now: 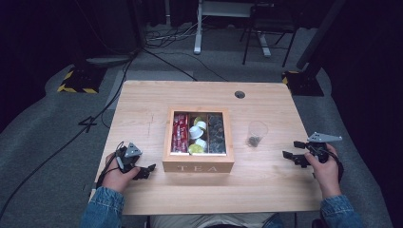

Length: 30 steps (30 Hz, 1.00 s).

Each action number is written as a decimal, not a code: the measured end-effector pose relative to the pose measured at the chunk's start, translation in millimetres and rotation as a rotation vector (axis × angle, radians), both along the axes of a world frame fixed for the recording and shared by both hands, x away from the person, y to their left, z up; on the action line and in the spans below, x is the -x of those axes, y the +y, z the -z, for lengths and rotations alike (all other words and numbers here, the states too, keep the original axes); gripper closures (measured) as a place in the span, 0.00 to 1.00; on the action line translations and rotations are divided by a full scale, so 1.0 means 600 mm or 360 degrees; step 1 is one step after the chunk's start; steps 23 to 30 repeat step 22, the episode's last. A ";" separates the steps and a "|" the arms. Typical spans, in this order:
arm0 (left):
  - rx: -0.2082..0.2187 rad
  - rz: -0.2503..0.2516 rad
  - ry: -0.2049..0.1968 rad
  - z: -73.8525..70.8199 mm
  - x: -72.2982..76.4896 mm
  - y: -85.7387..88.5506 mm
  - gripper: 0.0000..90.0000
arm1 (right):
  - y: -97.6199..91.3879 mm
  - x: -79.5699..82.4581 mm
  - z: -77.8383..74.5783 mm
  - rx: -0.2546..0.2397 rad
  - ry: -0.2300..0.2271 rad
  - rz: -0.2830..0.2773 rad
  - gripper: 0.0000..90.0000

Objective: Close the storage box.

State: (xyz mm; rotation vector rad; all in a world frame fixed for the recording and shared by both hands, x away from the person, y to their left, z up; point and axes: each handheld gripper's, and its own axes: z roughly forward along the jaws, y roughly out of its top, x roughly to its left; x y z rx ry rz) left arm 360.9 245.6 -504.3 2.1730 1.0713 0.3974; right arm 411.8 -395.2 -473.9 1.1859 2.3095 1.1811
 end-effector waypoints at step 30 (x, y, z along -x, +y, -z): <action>-0.0002 -0.0010 -0.0003 0.000 0.000 0.000 0.14 | 0.005 -0.005 0.049 0.0210 -0.0027 -0.0041 0.15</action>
